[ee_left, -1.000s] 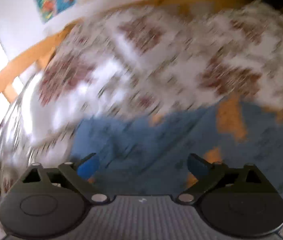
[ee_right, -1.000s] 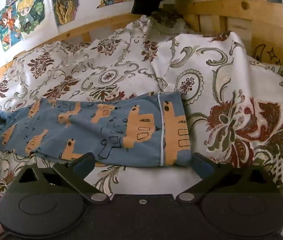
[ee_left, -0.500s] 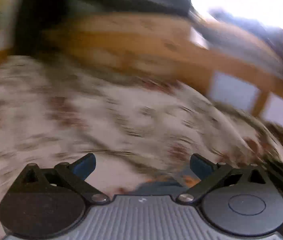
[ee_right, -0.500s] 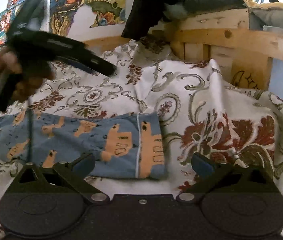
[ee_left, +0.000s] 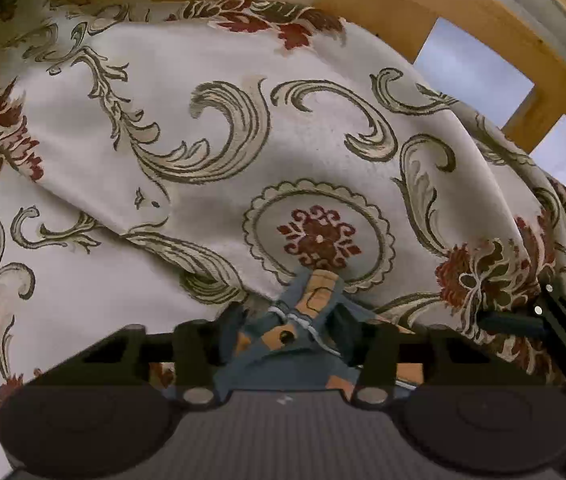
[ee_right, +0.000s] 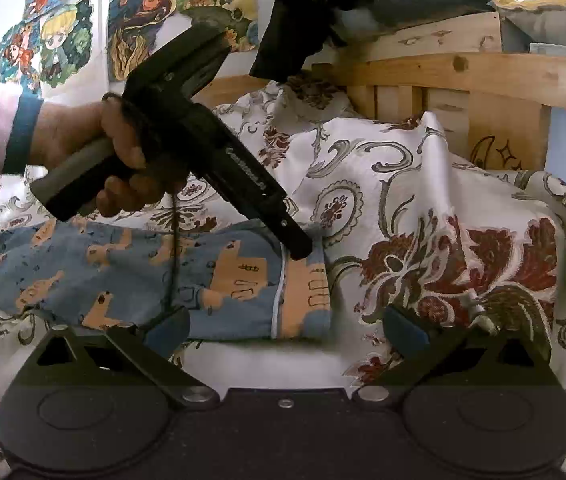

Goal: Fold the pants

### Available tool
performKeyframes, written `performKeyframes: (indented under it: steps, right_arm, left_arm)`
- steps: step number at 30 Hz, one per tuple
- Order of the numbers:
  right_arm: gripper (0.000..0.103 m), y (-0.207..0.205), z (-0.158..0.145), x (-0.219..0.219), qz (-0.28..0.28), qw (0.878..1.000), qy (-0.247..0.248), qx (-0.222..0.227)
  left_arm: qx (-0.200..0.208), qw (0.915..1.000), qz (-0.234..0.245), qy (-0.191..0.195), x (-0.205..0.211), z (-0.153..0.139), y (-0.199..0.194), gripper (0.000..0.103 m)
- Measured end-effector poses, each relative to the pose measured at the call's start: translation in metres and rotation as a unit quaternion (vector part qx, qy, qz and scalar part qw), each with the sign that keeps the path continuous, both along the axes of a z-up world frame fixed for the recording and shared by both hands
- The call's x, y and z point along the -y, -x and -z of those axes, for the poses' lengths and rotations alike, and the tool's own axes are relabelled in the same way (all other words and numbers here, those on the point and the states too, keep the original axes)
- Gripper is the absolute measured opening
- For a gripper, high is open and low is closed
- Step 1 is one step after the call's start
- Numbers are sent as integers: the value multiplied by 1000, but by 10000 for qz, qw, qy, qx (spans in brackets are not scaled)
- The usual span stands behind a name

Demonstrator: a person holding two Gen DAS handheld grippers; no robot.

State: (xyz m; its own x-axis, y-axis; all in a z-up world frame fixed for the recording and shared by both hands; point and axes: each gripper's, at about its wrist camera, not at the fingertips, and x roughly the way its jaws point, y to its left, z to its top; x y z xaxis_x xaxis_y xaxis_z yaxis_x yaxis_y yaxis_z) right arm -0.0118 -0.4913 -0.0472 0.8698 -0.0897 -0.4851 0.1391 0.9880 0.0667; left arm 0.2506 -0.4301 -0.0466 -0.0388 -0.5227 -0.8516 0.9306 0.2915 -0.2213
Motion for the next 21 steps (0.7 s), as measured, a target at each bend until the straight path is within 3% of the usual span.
performKeyframes:
  steps: [3,6,9,12,17,21]
  right_arm:
    - [102,2,1,-2,-30,10000,56,17]
    - [102,4,1,-2,-89,9999,48,11]
    - [102,10,-2,1,-251,9996,-72,54]
    - [102,13,-10,13,-728,9967,-360,39]
    - [102,-2,-35,44,-1926,9785,-683,-261]
    - [99,-32,-43,67,-2682,9573,-912,-582]
  left_arm:
    - [317,9994,143,29,-5,-7,14,22]
    - [968,9943,404,199,-21,-15,35,19]
    - [1731,9759,1001,878,-54,-28,68,19]
    - [2153,9579,1294,1387,-89,-39,93,19]
    - [2728,9305,1707,1749,-98,-55,126,19]
    - [2846,9225,1825,1860,-110,-67,141,19]
